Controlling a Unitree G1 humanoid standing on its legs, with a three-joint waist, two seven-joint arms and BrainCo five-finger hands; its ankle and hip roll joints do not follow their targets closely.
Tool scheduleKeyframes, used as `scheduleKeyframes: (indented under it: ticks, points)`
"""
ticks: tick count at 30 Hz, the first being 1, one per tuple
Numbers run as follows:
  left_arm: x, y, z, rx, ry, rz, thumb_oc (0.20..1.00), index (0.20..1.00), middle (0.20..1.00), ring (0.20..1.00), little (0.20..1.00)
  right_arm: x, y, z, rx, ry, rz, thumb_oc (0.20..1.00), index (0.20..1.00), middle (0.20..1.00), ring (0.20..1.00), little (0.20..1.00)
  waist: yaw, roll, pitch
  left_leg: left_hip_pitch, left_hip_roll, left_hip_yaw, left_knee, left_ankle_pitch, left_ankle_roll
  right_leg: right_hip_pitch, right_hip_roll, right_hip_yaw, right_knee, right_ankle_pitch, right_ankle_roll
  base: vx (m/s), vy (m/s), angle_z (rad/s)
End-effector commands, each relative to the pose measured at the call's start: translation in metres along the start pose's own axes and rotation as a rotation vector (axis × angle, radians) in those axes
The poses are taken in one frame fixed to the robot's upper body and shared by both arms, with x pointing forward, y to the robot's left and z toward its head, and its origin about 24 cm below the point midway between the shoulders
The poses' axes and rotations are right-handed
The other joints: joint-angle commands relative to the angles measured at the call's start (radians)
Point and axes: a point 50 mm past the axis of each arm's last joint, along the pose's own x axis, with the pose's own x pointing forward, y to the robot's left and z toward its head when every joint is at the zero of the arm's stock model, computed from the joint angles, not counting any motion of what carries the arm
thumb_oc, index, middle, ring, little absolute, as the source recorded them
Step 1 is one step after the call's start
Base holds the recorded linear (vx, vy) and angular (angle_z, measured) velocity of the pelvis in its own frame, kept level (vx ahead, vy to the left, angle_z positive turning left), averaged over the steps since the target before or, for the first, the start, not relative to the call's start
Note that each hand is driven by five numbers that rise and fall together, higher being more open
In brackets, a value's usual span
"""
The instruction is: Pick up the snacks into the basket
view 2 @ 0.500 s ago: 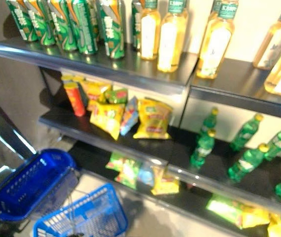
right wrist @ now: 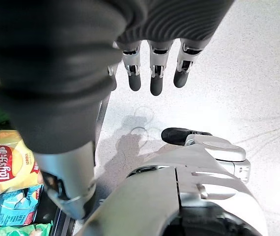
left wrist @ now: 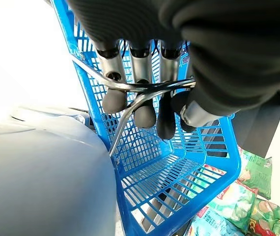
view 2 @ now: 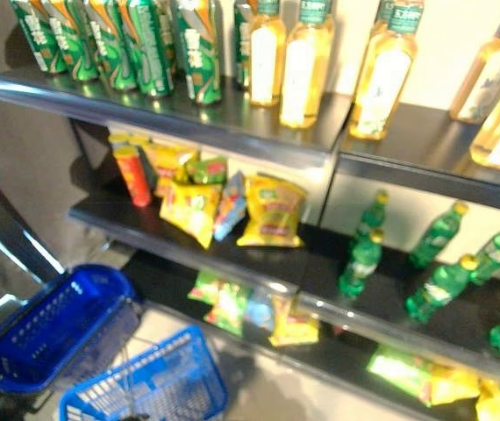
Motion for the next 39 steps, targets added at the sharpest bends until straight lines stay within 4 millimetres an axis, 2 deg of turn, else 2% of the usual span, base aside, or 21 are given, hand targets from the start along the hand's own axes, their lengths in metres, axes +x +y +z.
scheduleKeyframes:
  ticks: [1,5,11,13,14,15,16,17,23,24,25,26,27,28,31,32,34,35,36,39]
  points:
    - [-0.002,-0.012,-0.01,-0.008,0.038,-0.039,0.2,0.2,0.2,0.2,0.2,0.002,0.0,0.017,-0.019,-0.026,-0.007,1.0,1.0,1.0,1.0,1.0,0.016,-0.004,0.043,0.011,-0.024,-0.027,0.001,-0.046,0.076,-0.075,0.012,-0.007,0.005,0.092,0.001,0.0,0.0,0.0]
    - [-0.001,-0.011,-0.009,-0.016,0.036,-0.037,0.2,0.2,0.2,0.2,0.2,0.002,0.0,0.019,-0.03,-0.03,-0.006,1.0,1.0,1.0,1.0,1.0,0.019,-0.007,0.051,0.01,-0.026,-0.025,0.001,-0.045,0.079,-0.078,0.011,-0.006,0.005,0.092,0.001,0.01,0.007,-0.02]
    - [0.0,-0.01,-0.001,-0.017,0.005,-0.032,0.2,0.2,0.2,0.2,0.2,0.002,0.005,0.042,-0.108,-0.112,0.015,1.0,1.0,1.0,1.0,1.0,0.037,-0.021,0.084,-0.015,-0.031,-0.029,0.001,-0.03,0.086,-0.096,0.004,-0.011,0.005,0.098,0.002,-0.02,0.011,0.0]
    - [0.002,-0.009,0.009,-0.017,-0.03,-0.027,0.2,0.2,0.2,0.2,0.2,0.002,0.009,0.063,-0.162,-0.181,0.027,1.0,1.0,1.0,1.0,1.0,0.054,-0.033,0.114,-0.049,-0.039,-0.039,0.023,-0.026,0.09,-0.108,0.0,-0.02,0.005,0.106,0.0,-0.06,0.011,0.01]
    - [0.002,-0.009,0.009,-0.017,-0.03,-0.027,0.2,0.2,0.2,0.2,0.2,0.002,0.009,0.063,-0.162,-0.181,0.027,1.0,1.0,1.0,1.0,1.0,0.053,-0.033,0.114,-0.049,-0.039,-0.039,0.023,-0.026,0.09,-0.108,0.0,-0.02,0.005,0.106,0.0,-0.03,0.012,0.15]
    - [0.003,-0.008,0.015,-0.01,-0.053,-0.024,0.2,0.2,0.2,0.2,0.2,0.001,0.011,0.077,-0.187,-0.229,0.03,1.0,1.0,1.0,1.0,1.0,0.062,-0.04,0.13,-0.073,-0.045,-0.049,0.041,-0.028,0.093,-0.113,-0.003,-0.03,0.005,0.11,-0.001,-0.02,0.009,0.22]
    - [0.003,-0.008,0.015,-0.01,-0.053,-0.024,0.2,0.2,0.2,0.2,0.2,0.001,0.011,0.077,-0.187,-0.229,0.03,1.0,1.0,1.0,1.0,1.0,0.061,-0.04,0.129,-0.074,-0.046,-0.05,0.042,-0.029,0.093,-0.114,-0.003,-0.031,0.005,0.11,0.0,-0.06,0.013,0.24]
    - [0.004,-0.007,0.023,-0.007,-0.08,-0.019,0.2,0.2,0.2,0.2,0.2,-0.001,0.016,0.093,-0.196,-0.285,0.039,1.0,1.0,1.0,1.0,1.0,0.072,-0.048,0.151,-0.104,-0.051,-0.062,0.065,-0.031,0.096,-0.123,-0.006,-0.043,0.007,0.114,-0.001,-0.06,0.009,0.17]
    - [0.006,-0.007,0.046,0.0,-0.155,-0.008,0.2,0.2,0.2,0.2,0.2,-0.01,0.03,0.133,-0.215,-0.441,0.067,1.0,1.0,1.0,1.0,1.0,0.093,-0.06,0.211,-0.186,-0.057,-0.092,0.125,-0.035,0.105,-0.198,-0.018,-0.065,0.094,0.098,-0.006,-0.07,0.019,0.24]
    - [0.006,-0.007,0.046,0.0,-0.155,-0.008,0.2,0.2,0.2,0.2,0.2,-0.01,0.03,0.133,-0.215,-0.441,0.067,1.0,1.0,1.0,1.0,1.0,0.093,-0.06,0.211,-0.187,-0.057,-0.092,0.125,-0.035,0.105,-0.198,-0.018,-0.065,0.094,0.097,-0.006,-0.07,0.024,0.17]
    - [0.007,-0.008,0.052,0.023,-0.173,-0.006,0.2,0.2,0.2,0.2,0.2,-0.027,0.057,0.185,-0.239,-0.59,0.09,1.0,1.0,1.0,1.0,1.0,0.113,-0.059,0.232,-0.213,-0.062,-0.103,0.151,-0.039,0.105,-0.219,-0.024,-0.075,0.118,0.092,-0.007,-0.04,0.015,0.06]
    - [0.007,-0.008,0.052,0.023,-0.173,-0.006,0.2,0.2,0.2,0.2,0.2,-0.027,0.057,0.186,-0.239,-0.591,0.09,1.0,1.0,1.0,1.0,1.0,0.111,-0.06,0.23,-0.216,-0.062,-0.104,0.151,-0.038,0.106,-0.221,-0.025,-0.076,0.118,0.093,-0.006,-0.08,0.065,0.04]
    - [0.008,-0.007,0.065,0.001,-0.215,0.013,0.2,0.2,0.2,0.2,0.2,-0.032,0.059,0.191,-0.261,-0.652,0.111,1.0,1.0,1.0,1.0,1.0,0.111,-0.056,0.251,-0.237,-0.066,-0.107,0.169,-0.039,0.108,-0.249,-0.029,-0.074,0.149,0.084,-0.007,-0.04,0.052,0.03]
    - [0.007,-0.007,0.065,0.001,-0.215,0.013,0.2,0.2,0.2,0.2,0.2,-0.032,0.059,0.191,-0.261,-0.652,0.111,1.0,1.0,1.0,1.0,1.0,0.111,-0.056,0.25,-0.238,-0.066,-0.107,0.17,-0.04,0.108,-0.25,-0.029,-0.074,0.15,0.084,-0.007,-0.1,0.077,0.14]
    - [0.007,-0.004,0.076,-0.034,-0.267,0.025,0.2,0.2,0.2,0.2,0.2,-0.063,0.079,0.221,-0.325,-0.869,0.193,1.0,1.0,1.0,1.0,1.0,0.105,-0.065,0.289,-0.284,-0.063,-0.11,0.21,-0.044,0.106,-0.305,-0.031,-0.073,0.211,0.068,-0.006,-0.07,0.027,0.15]
    - [0.007,-0.004,0.076,-0.034,-0.266,0.025,0.2,0.2,0.2,0.2,0.2,-0.063,0.079,0.221,-0.325,-0.869,0.193,1.0,1.0,1.0,1.0,1.0,0.105,-0.065,0.288,-0.285,-0.063,-0.11,0.211,-0.044,0.106,-0.306,-0.031,-0.073,0.212,0.067,-0.006,-0.03,0.013,0.02]
    - [0.005,-0.003,0.089,-0.064,-0.324,0.033,0.2,0.2,0.2,0.2,0.2,-0.096,0.089,0.241,-0.363,-1.054,0.268,1.0,1.0,1.0,1.0,1.0,0.099,-0.078,0.311,-0.312,-0.062,-0.109,0.233,-0.048,0.105,-0.34,-0.035,-0.074,0.249,0.061,-0.004,-0.03,0.015,0.0]
    - [0.005,-0.003,0.089,-0.064,-0.323,0.033,0.2,0.2,0.2,0.2,0.2,-0.096,0.088,0.241,-0.363,-1.054,0.268,1.0,1.0,1.0,1.0,1.0,0.099,-0.077,0.31,-0.313,-0.062,-0.109,0.233,-0.048,0.105,-0.341,-0.036,-0.074,0.25,0.061,-0.004,-0.04,-0.001,0.0]
    - [0.005,-0.002,0.096,-0.066,-0.342,0.04,0.2,0.2,0.2,0.2,0.2,-0.108,0.092,0.248,-0.363,-1.119,0.302,1.0,1.0,1.0,1.0,1.0,0.098,-0.083,0.326,-0.327,-0.061,-0.112,0.242,-0.047,0.102,-0.351,-0.038,-0.083,0.264,0.055,-0.004,0.0,0.0,0.0]
    - [0.005,-0.004,0.101,-0.073,-0.359,0.044,0.2,0.2,0.2,0.2,0.2,-0.119,0.097,0.255,-0.367,-1.17,0.326,1.0,1.0,1.0,1.0,1.0,0.1,-0.085,0.337,-0.336,-0.061,-0.115,0.245,-0.046,0.102,-0.36,-0.039,-0.088,0.273,0.052,-0.003,-0.02,-0.001,0.03]
